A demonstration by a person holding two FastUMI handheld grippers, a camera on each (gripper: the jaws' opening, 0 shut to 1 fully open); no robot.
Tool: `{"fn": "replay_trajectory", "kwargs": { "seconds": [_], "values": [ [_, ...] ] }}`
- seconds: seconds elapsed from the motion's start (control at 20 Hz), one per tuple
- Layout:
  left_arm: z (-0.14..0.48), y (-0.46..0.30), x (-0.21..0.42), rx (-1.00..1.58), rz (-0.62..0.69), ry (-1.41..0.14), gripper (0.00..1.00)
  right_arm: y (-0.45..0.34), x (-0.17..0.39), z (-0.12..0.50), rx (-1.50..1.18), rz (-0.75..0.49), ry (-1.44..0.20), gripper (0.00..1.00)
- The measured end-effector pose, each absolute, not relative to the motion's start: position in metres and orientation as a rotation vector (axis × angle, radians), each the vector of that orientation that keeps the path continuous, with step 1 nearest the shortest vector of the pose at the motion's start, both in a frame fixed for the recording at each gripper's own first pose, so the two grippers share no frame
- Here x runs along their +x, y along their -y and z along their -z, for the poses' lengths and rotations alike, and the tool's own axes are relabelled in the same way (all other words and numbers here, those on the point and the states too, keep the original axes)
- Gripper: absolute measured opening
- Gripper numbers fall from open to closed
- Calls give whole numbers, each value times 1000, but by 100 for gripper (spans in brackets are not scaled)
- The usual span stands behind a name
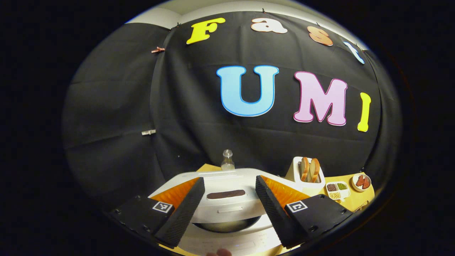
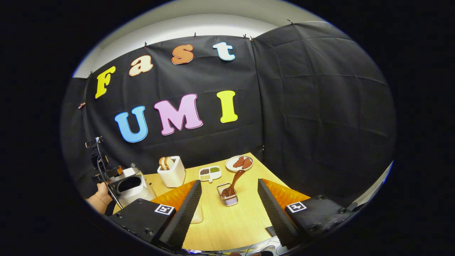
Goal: Close the left gripper, press the button to open the rice cooker; take a wooden spoon from the chopstick holder with the right hand, scoop a spoonful of rice and pour it into the rice cooker, then put the wooden spoon back into the chopstick holder.
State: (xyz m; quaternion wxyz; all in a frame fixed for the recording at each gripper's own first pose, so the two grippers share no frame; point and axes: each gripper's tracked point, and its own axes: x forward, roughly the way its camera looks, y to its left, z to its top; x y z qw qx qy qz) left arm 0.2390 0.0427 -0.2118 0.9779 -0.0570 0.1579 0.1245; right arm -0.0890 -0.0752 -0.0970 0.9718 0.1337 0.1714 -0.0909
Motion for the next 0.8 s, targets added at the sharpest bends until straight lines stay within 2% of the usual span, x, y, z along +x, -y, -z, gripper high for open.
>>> {"fn": "replay_trajectory", "kwargs": {
  "seconds": [0.4,0.8],
  "values": [
    [268,-29,218,-95,-240,-427,100,68,-99,92,250,160,-329,99],
    [286,-26,202,-78,-246,-430,100,75,-111,101,265,183,-337,98]
  ]
}}
